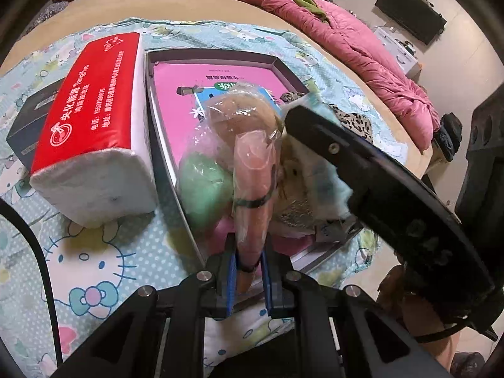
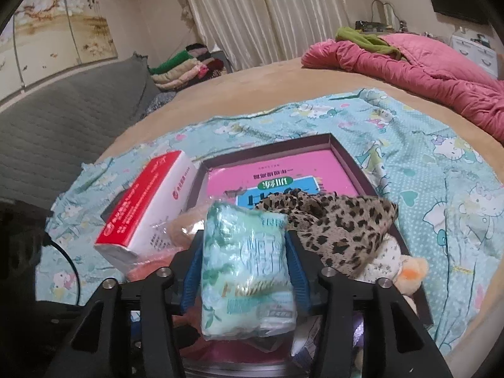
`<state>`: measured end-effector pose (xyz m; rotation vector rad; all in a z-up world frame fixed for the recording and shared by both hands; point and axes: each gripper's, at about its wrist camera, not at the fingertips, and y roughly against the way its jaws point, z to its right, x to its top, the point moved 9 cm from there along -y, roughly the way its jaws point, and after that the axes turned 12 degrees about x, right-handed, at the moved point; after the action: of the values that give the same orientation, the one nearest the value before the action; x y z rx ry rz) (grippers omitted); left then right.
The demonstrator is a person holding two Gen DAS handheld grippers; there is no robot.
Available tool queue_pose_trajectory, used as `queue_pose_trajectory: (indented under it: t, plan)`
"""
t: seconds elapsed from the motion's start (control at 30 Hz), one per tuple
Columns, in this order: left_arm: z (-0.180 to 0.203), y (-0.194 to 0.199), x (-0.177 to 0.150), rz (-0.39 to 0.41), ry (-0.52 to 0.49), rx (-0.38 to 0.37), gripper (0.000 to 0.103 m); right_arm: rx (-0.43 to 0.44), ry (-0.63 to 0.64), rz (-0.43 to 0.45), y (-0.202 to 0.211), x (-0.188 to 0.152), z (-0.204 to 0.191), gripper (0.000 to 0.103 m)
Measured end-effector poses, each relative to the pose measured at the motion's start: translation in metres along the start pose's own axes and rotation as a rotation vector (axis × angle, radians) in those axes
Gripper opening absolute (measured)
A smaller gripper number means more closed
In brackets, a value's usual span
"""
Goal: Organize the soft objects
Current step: 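Lower the towel and tissue packet into the pink box and open both grippers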
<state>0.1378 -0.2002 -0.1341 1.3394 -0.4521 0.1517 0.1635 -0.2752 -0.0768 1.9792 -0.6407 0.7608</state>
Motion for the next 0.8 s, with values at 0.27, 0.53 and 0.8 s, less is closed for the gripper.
queue_pose_trajectory:
  t: [0.27,0.53,0.8]
  plan:
    - [0.0,0.004,0.0,0.014,-0.002,-0.002,0.016,0.006,-0.015,0.066,0.023,0.012,-0.002,0.067]
    - [0.001,0.004,-0.006,-0.01,-0.009,-0.007,0.035,-0.018,-0.067,0.107,0.044,0.015,0.009,0.07]
    - [0.001,0.017,-0.007,0.012,-0.018,-0.005,0.053,-0.022,-0.101,0.129,0.061,0.016,0.009,0.073]
